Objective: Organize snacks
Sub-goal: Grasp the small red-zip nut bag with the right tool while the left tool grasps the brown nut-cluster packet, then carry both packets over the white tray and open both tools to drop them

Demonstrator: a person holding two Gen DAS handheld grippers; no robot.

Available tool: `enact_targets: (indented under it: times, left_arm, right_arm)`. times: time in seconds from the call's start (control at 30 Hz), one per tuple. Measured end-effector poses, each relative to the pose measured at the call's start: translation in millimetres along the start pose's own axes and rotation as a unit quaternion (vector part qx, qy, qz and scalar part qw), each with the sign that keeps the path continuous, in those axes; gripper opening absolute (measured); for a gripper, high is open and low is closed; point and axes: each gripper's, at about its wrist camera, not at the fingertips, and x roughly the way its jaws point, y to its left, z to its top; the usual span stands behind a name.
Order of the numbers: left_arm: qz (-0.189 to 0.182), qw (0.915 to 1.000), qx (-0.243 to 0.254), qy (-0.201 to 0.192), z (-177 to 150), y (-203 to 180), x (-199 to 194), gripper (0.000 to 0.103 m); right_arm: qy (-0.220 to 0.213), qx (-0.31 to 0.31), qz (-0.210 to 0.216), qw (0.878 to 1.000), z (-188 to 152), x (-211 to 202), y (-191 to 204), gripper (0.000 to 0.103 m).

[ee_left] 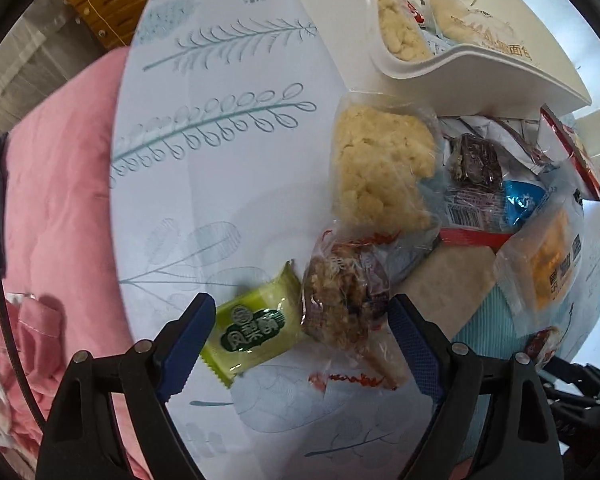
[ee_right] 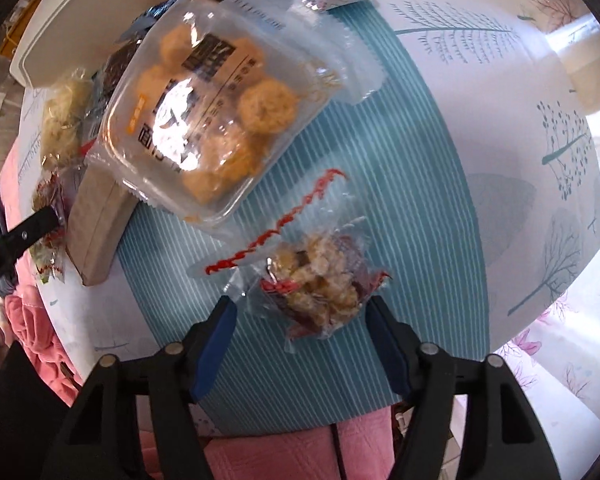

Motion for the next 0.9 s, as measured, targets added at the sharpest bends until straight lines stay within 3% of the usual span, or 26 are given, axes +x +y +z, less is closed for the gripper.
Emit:
enact_targets:
  times: [0.27, 0.47, 0.6, 0.9]
  left_arm:
    - [-0.015, 0.9999, -0.003, 0.002, 10.8, -0.6, 12.2, 0.081]
    - [-0.061, 0.9979, -0.024, 0.002, 13.7, 5.9, 14.9, 0.065]
    - [-0.079, 0.9964, -0.03, -0.009, 10.0, 11.3, 14.0, 0.042]
    - [-0.094, 0.9934, -0.066, -0.006, -9.2, 31.0, 10.1, 0.041]
  right_arm:
    - [0.005, -0.012, -0.034, 0.999, -1.2, 10.2, 9.8, 0.06]
    - [0.004, -0.031, -0.041, 0.999, 9.7, 11.1, 20.4, 0.059]
    - [-0.005, -0.055, -0.036, 0.998, 19.9, 1.9, 38.8, 0.046]
    - [-0.021, -0.092, -0.052, 0.994, 8.4, -3.1, 68.1, 0.04]
